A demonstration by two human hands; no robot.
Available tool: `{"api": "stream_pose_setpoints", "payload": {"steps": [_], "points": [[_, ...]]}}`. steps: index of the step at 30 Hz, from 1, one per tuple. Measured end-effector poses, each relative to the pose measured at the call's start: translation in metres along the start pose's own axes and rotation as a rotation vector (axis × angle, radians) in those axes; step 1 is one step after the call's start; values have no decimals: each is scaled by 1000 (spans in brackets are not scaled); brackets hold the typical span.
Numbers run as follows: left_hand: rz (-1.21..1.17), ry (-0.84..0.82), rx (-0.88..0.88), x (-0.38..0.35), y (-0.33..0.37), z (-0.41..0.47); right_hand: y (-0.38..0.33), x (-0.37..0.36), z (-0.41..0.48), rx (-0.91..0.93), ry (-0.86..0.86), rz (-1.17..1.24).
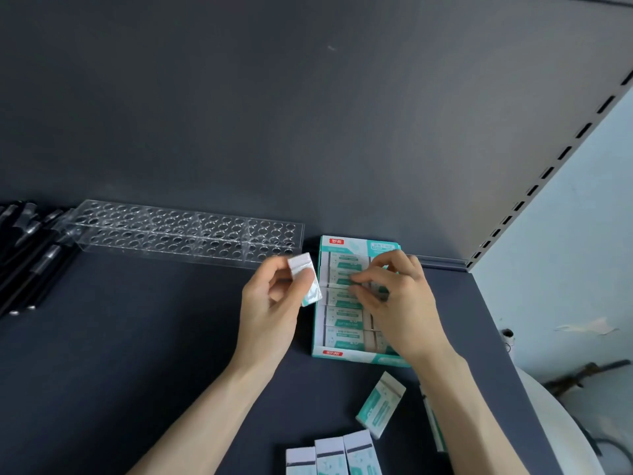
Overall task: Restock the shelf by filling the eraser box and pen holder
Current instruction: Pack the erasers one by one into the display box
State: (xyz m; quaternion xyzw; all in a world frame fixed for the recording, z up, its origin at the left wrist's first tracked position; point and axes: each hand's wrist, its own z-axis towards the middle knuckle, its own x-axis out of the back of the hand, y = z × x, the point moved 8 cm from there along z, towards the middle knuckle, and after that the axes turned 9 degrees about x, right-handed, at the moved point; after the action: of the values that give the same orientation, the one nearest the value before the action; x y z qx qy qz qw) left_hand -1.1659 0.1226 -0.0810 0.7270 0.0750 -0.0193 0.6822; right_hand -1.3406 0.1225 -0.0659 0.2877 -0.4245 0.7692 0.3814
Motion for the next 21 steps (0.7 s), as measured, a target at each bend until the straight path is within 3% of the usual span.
{"api": "stream_pose_setpoints", "payload": {"steps": [5,7,10,12,14,21], "points": [[-57,5,1,0,4,-2,-4,7,1,7,32,38],[-78,-20,5,-1,7,-4,-5,15,1,-74,38,209],[-116,-63,-10,-3,12,-7,-11,14,-2,-239,-127,583],[-129,-97,-17,-6,13,-8,-19,9,-6,-274,-236,777],[-110,-136,-22,-10,13,-10,-25,9,-8,-273,-237,908],[-46,-173,-96,-15,10,-11,-9,19,-11,-254,-116,916]]}}
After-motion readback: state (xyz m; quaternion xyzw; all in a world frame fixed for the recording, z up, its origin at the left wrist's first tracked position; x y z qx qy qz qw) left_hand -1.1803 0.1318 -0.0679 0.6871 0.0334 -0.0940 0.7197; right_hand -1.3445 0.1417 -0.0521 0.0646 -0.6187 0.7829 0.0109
